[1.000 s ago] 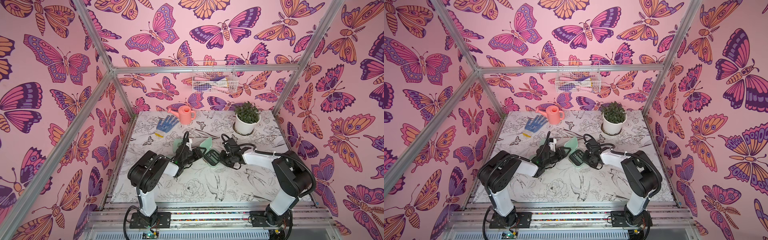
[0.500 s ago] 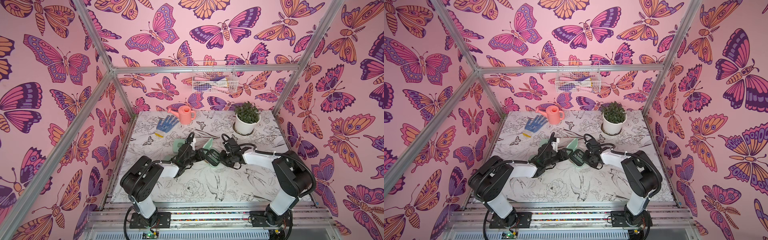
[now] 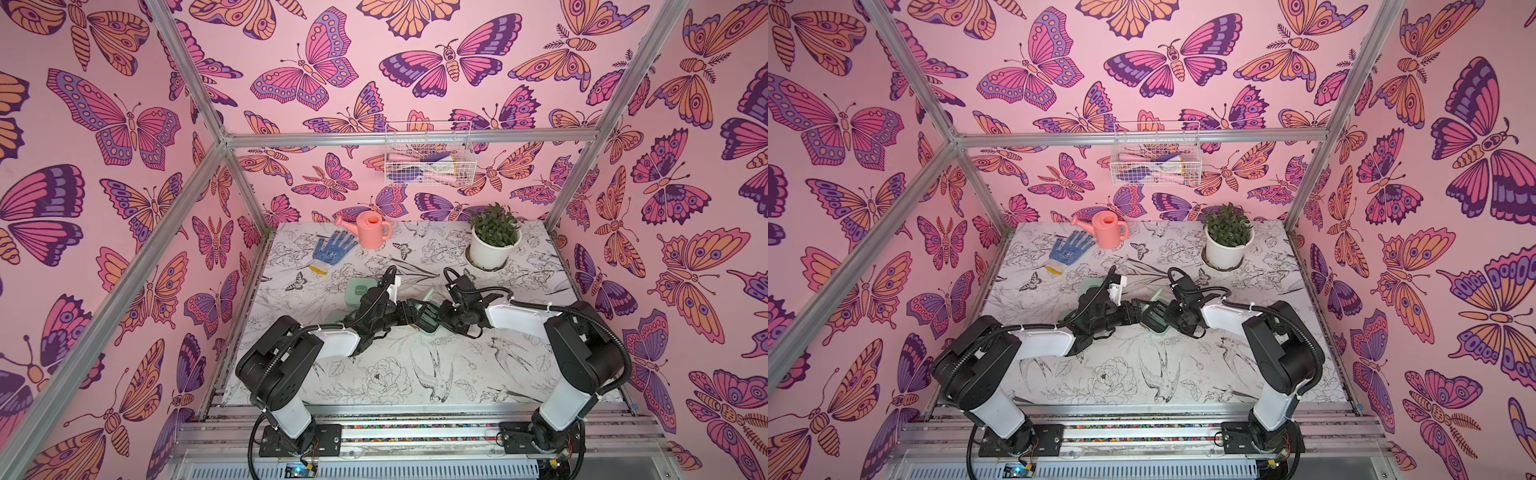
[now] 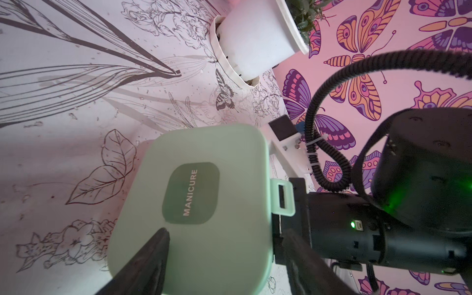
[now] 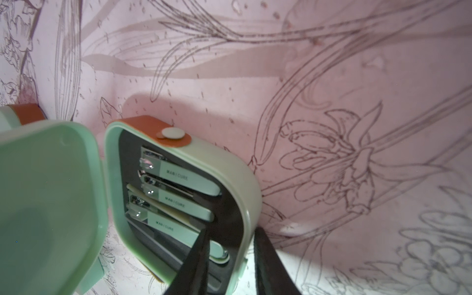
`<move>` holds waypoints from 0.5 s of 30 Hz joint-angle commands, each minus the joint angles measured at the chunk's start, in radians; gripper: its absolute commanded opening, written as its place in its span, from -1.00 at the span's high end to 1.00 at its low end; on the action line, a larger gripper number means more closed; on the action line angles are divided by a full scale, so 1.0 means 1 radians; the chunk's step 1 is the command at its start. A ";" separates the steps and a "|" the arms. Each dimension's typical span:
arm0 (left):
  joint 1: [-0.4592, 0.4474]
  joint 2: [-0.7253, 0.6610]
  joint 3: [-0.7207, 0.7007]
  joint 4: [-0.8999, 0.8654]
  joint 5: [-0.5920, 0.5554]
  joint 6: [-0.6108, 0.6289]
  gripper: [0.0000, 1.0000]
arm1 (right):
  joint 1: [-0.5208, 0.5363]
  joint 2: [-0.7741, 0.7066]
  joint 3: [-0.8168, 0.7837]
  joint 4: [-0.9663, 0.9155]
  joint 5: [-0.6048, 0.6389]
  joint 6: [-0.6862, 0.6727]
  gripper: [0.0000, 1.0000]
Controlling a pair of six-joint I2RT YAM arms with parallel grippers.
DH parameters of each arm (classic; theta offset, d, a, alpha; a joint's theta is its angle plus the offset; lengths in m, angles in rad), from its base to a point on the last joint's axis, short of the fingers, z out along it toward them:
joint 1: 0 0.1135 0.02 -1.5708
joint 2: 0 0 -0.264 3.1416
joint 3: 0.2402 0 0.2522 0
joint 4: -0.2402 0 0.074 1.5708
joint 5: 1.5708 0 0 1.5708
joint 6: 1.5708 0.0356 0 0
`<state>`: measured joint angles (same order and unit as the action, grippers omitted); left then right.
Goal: Organize nail clipper sets
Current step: Close the storage box at the center of the board.
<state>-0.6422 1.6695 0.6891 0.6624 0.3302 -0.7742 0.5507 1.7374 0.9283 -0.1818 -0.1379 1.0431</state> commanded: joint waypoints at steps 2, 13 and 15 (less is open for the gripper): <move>-0.010 -0.045 0.024 -0.031 0.053 0.017 -0.48 | -0.016 0.017 -0.059 -0.097 0.052 -0.005 0.31; -0.011 -0.003 0.088 -0.063 0.092 0.001 -0.40 | -0.025 -0.219 -0.105 -0.247 0.114 -0.059 0.12; -0.011 0.038 0.117 -0.063 0.092 0.001 -0.40 | -0.025 -0.275 -0.119 -0.271 0.122 -0.068 0.10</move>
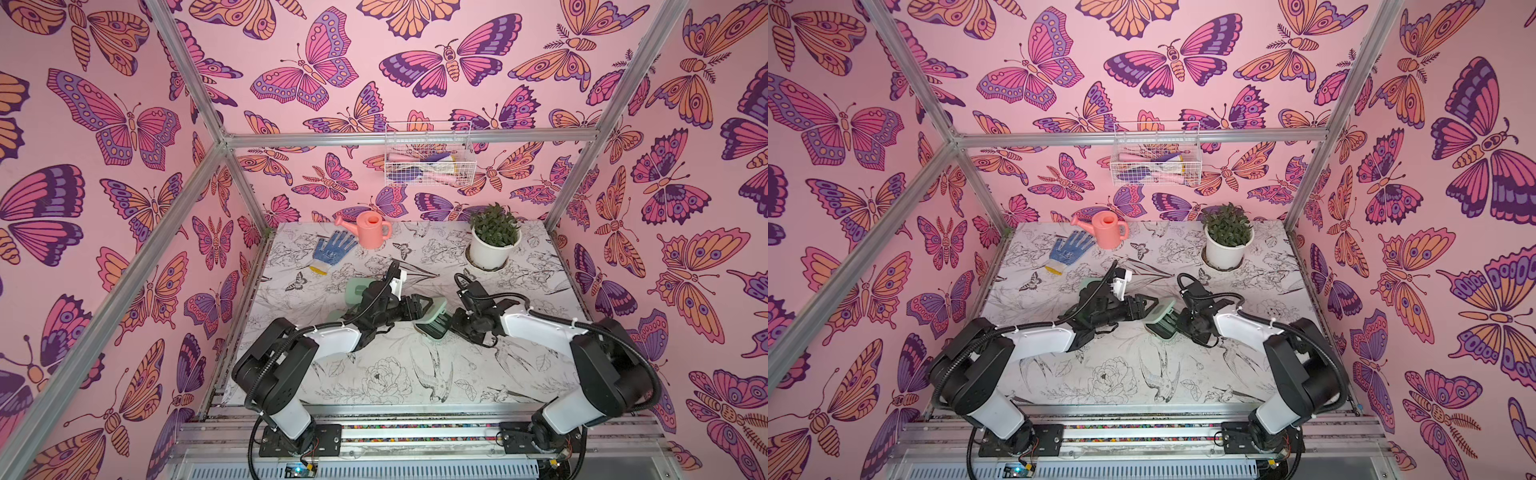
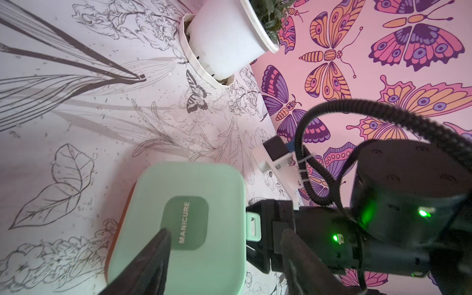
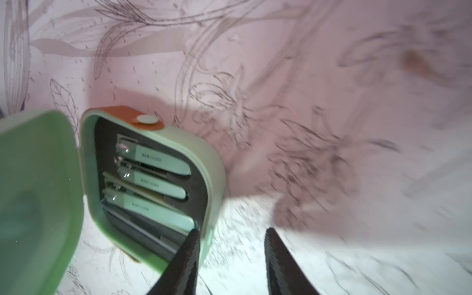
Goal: Organize nail clipper sets
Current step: Close the storage box at the center of the board.
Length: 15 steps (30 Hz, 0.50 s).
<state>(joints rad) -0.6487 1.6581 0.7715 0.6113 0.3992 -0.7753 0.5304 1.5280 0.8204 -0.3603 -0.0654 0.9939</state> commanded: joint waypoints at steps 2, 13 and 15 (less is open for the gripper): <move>-0.007 0.087 0.063 -0.010 0.023 0.002 -0.40 | -0.006 -0.105 -0.010 -0.101 0.045 -0.041 0.08; -0.050 0.184 0.121 -0.089 0.094 -0.059 0.00 | -0.013 -0.243 -0.031 -0.106 0.005 -0.017 0.15; -0.060 0.184 0.120 -0.123 0.114 -0.050 0.27 | -0.017 -0.247 -0.045 -0.062 -0.027 0.004 0.18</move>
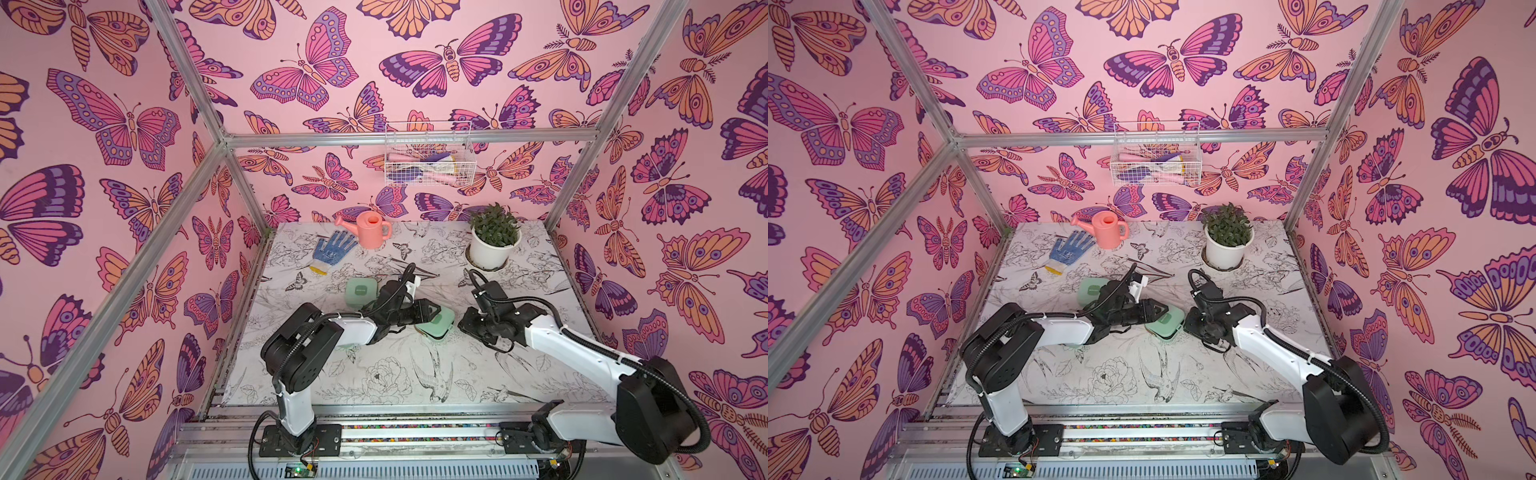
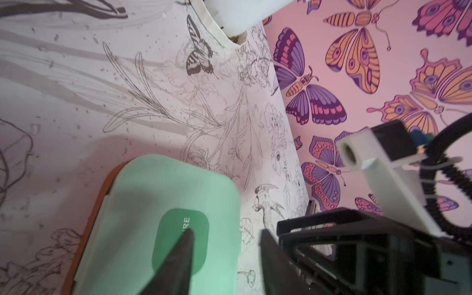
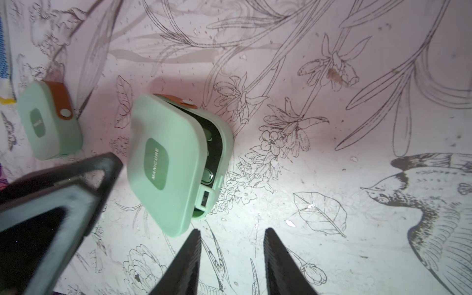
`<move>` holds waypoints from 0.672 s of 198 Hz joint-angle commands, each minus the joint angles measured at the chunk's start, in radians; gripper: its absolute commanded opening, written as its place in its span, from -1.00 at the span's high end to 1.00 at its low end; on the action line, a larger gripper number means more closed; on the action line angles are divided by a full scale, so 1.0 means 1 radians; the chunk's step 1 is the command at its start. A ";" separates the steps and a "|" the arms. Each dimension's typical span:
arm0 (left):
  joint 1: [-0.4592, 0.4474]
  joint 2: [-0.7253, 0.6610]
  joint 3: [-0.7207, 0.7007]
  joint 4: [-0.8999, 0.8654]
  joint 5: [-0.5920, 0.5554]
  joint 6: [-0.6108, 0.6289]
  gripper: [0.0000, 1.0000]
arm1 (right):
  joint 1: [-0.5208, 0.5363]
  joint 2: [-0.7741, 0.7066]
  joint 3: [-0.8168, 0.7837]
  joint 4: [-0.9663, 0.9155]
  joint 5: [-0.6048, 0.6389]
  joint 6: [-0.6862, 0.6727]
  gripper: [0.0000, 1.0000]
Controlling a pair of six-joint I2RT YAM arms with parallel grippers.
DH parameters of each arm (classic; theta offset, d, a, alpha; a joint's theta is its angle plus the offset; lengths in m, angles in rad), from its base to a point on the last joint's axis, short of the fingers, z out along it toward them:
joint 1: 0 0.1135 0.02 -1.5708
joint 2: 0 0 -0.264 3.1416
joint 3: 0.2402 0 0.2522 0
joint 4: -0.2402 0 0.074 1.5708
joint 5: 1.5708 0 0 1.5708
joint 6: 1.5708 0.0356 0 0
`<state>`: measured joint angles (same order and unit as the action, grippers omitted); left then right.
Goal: Organize nail clipper sets
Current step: Close the storage box at the center of the board.
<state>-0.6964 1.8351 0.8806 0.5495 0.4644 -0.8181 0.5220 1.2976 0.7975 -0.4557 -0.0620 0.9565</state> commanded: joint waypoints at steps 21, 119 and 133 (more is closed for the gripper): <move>-0.032 0.016 0.014 -0.139 0.046 0.000 0.31 | -0.019 0.026 -0.037 0.144 -0.115 0.094 0.21; -0.054 -0.023 0.099 -0.557 -0.162 0.090 -0.05 | -0.019 0.166 -0.093 0.316 -0.155 0.177 0.26; -0.054 -0.048 0.143 -0.628 -0.194 0.128 -0.29 | -0.019 0.166 -0.099 0.315 -0.151 0.177 0.26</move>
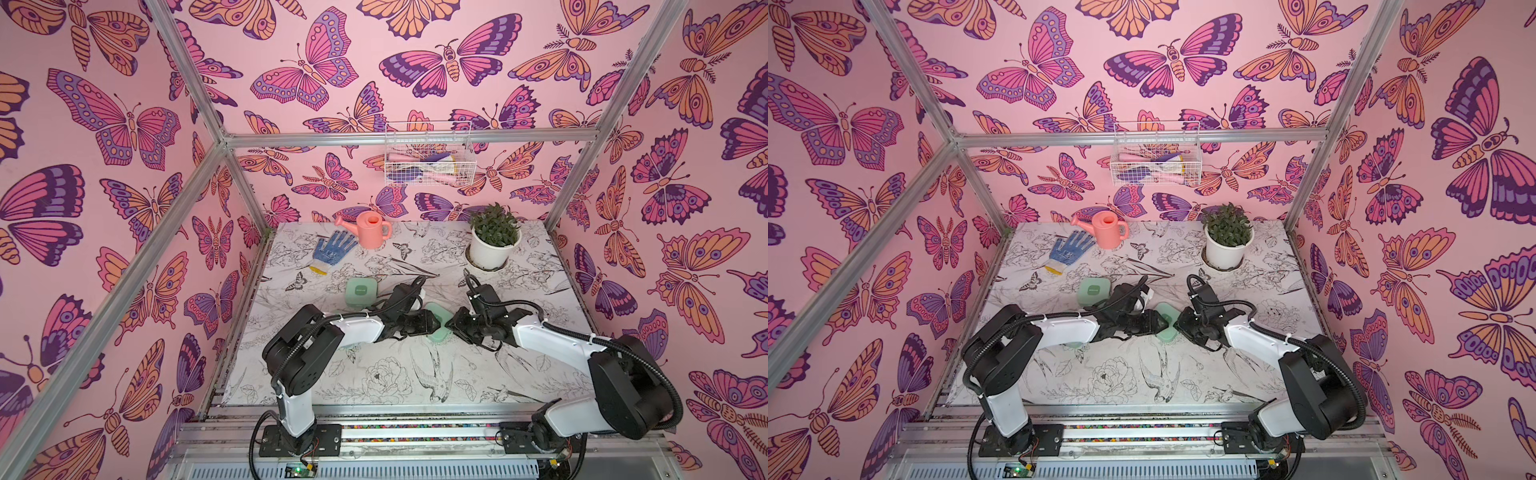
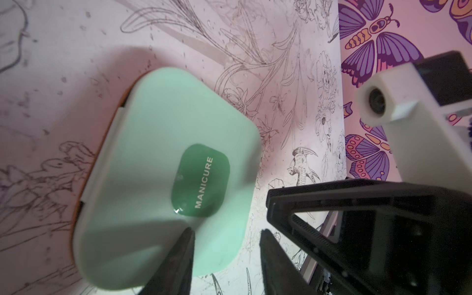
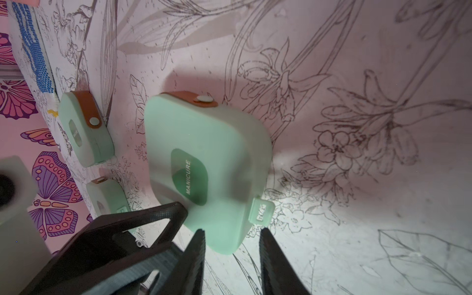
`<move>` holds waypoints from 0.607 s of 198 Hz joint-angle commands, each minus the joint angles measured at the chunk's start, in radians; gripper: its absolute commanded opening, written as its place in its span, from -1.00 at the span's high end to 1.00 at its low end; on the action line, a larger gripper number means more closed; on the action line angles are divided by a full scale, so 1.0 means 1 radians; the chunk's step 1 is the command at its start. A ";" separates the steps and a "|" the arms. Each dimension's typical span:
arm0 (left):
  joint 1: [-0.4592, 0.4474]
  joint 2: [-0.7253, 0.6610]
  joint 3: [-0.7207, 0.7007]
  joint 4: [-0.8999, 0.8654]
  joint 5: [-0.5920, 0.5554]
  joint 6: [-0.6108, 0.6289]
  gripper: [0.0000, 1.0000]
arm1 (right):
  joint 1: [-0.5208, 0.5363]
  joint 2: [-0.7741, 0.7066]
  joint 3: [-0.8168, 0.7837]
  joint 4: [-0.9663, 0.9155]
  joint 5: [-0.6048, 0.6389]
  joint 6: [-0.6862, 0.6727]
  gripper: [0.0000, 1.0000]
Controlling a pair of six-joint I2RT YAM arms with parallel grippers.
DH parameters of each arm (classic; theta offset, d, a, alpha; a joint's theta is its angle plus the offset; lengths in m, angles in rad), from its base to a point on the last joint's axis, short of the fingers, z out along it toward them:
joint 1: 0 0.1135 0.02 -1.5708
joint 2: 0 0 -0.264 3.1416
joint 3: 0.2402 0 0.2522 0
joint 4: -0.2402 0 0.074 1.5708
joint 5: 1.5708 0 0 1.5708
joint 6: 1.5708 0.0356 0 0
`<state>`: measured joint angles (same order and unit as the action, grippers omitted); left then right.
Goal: Organize nail clipper sets
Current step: Close the storage box at the center of the board.
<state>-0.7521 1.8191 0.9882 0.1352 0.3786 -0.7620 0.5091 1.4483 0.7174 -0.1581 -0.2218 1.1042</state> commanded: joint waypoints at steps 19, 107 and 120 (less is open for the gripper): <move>0.005 -0.052 0.141 -0.361 -0.171 0.146 -0.48 | -0.006 0.005 -0.020 -0.003 0.017 0.020 0.26; 0.097 0.128 0.314 -0.506 0.038 0.408 -0.31 | -0.029 -0.075 -0.047 -0.078 0.018 -0.015 0.26; 0.097 0.152 0.336 -0.532 0.057 0.439 -0.33 | -0.032 -0.076 -0.044 -0.085 0.014 -0.019 0.26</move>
<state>-0.6472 1.9331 1.2995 -0.3122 0.3515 -0.4290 0.4885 1.3911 0.6746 -0.2054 -0.2180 1.0950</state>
